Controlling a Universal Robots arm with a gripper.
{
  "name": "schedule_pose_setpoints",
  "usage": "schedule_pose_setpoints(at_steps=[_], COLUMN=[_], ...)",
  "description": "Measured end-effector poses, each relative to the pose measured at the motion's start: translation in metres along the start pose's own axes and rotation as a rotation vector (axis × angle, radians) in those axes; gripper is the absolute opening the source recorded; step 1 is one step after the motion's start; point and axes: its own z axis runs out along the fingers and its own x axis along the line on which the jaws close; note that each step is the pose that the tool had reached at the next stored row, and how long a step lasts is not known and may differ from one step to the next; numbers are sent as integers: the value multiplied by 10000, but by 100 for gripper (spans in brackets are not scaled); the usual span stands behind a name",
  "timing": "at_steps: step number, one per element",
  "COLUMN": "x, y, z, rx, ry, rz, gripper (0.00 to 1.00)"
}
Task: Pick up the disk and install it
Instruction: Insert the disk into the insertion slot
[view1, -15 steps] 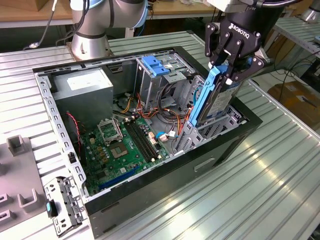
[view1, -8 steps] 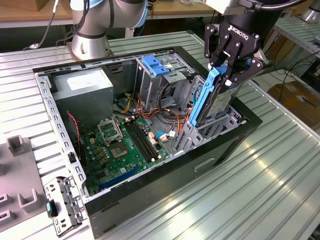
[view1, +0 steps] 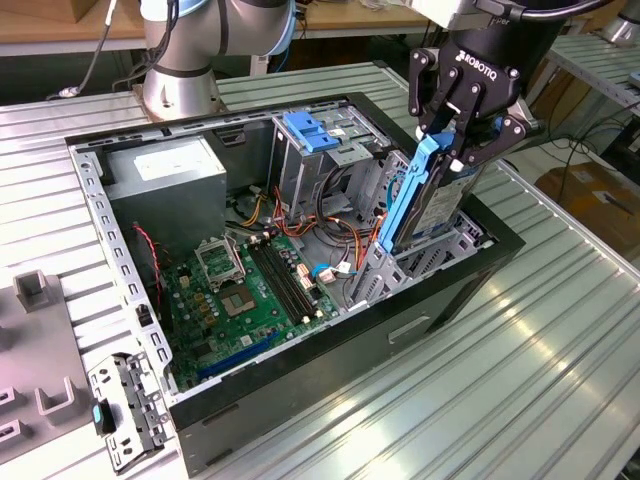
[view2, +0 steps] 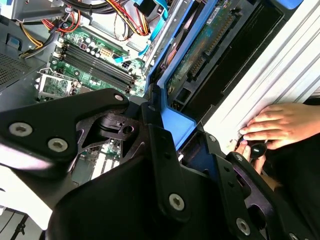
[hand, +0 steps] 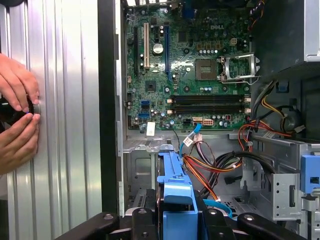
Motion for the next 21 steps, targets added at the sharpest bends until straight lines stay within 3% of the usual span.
schedule_pose_setpoints(at_steps=[5,16,21], x=[-2,-2,-3], y=[1,1,2], z=[51,56,105], rx=[0,0,0], ry=[0,1,-2], rz=[0,0,-1], gripper=[37,37,51])
